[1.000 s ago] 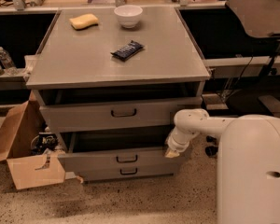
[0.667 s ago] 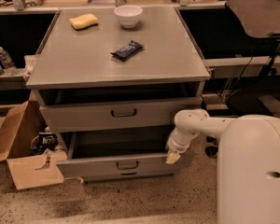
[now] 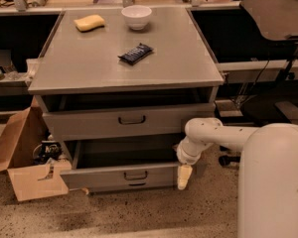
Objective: Open middle drawer
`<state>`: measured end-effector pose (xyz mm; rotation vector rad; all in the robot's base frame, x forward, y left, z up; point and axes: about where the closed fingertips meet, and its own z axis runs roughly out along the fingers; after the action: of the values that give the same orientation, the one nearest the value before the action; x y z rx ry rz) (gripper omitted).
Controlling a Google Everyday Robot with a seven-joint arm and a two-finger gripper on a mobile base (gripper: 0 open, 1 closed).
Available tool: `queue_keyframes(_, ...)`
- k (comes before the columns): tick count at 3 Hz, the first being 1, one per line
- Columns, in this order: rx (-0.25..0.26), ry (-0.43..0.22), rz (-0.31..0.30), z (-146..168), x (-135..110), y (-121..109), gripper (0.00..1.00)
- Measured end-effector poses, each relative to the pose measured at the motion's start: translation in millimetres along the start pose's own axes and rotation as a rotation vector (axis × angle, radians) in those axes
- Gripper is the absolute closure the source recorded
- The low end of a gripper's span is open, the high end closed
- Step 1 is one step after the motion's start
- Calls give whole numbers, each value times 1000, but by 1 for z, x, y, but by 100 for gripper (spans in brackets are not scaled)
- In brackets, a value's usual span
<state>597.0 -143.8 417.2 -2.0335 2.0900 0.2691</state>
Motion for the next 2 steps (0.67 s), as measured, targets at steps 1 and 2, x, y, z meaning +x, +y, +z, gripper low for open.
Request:
queue_keyframes(1,-61,-2,-50,10,-4,22,0)
queue_keyframes(2,-111,15,-100,15,-8,53,0)
